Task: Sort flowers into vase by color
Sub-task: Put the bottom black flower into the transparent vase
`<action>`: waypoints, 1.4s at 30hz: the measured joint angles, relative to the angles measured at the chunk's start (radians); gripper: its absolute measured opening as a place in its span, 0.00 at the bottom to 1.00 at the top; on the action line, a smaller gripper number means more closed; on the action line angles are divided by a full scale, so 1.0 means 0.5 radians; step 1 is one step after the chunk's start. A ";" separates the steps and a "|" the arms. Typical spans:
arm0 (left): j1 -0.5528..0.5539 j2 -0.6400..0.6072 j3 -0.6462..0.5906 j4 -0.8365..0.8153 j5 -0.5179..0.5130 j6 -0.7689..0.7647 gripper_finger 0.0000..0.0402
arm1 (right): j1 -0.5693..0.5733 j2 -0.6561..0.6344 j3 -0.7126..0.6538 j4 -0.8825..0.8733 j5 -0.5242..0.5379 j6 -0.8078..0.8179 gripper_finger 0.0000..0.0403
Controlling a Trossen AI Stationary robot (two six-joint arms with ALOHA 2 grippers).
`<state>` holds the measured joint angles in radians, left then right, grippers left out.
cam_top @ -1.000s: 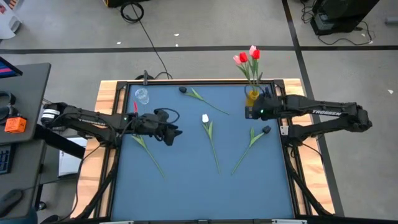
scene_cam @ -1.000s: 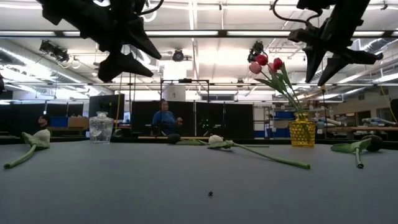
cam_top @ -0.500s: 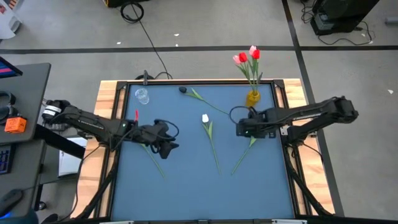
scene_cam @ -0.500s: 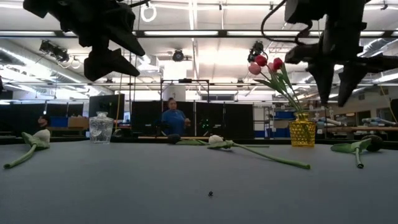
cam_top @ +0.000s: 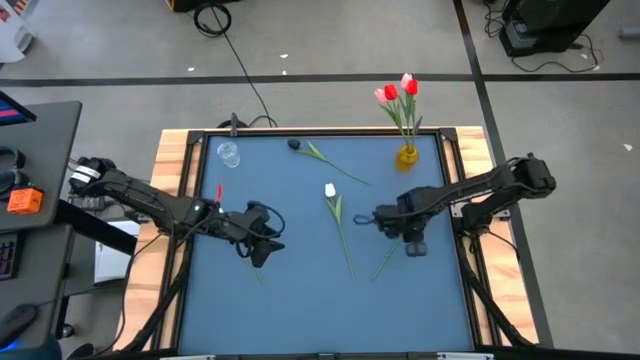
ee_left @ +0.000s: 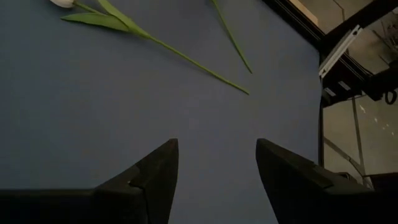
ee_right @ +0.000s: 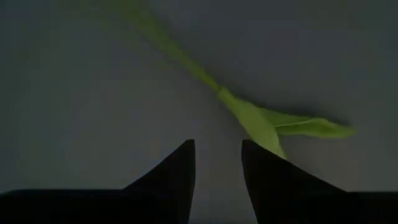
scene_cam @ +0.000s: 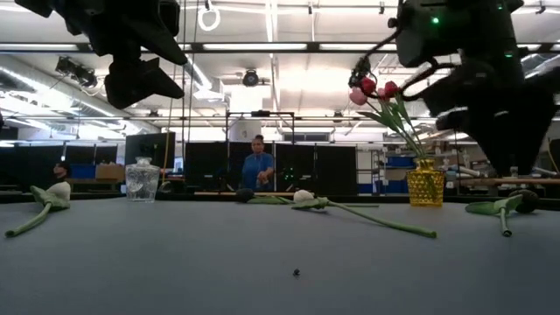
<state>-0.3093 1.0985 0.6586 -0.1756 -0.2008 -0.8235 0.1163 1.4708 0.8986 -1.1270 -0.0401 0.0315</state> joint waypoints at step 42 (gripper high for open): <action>0.011 0.000 0.002 -0.155 -0.139 -0.028 0.55 | -0.063 0.195 -0.087 0.464 -0.390 -0.054 0.03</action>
<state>-0.3038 1.0985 0.6594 -0.2531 -0.2703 -0.8373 0.0849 1.5684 0.8552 -0.8949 -0.2350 0.0047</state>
